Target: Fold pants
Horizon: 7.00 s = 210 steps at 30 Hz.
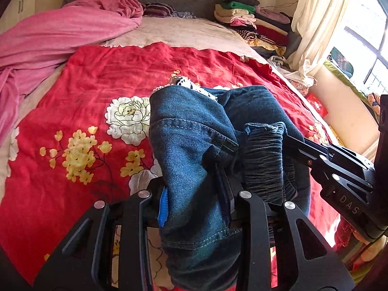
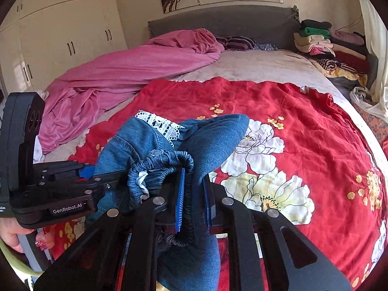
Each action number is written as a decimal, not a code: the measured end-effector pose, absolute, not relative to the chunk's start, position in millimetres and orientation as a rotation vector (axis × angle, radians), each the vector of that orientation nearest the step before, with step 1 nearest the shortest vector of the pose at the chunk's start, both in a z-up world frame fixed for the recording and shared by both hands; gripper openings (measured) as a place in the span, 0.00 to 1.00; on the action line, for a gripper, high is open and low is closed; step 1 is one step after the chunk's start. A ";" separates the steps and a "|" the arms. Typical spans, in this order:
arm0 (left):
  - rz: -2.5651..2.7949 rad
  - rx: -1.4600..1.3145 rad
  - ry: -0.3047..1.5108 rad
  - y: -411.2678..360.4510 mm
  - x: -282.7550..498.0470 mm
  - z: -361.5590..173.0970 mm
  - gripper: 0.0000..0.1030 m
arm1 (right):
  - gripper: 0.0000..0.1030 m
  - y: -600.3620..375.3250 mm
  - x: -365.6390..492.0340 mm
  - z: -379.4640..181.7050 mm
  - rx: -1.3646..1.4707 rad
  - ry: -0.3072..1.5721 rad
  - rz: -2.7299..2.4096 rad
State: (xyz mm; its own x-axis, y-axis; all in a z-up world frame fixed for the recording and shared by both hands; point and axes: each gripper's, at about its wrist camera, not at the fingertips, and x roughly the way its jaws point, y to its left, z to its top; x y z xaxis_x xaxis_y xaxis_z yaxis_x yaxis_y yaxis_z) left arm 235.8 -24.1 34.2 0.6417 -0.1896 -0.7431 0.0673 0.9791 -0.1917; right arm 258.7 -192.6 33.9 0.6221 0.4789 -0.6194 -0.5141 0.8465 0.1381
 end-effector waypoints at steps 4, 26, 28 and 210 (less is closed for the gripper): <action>-0.141 -0.147 0.857 -23.5 248.0 28.6 0.24 | 0.12 -193.2 273.1 25.4 -0.047 0.711 0.558; -0.073 -0.140 0.939 -10.6 259.0 -19.2 0.46 | 0.56 -221.6 300.8 -49.3 -0.016 0.907 0.353; -0.070 -0.142 0.938 -9.6 256.9 -19.5 0.49 | 0.57 -222.1 297.6 -48.7 -0.023 0.904 0.346; -0.027 -0.158 0.820 -11.9 25.0 -15.2 0.91 | 0.95 -264.4 46.0 -13.3 -0.011 0.645 0.289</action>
State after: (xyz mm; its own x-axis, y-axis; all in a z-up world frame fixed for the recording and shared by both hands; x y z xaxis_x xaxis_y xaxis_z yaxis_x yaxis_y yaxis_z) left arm 25.0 -11.9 -15.2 0.6828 -0.0851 -0.7256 -0.0369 0.9879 -0.1506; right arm 46.0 -264.4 -13.3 0.7606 0.2620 -0.5940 -0.2687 0.9599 0.0794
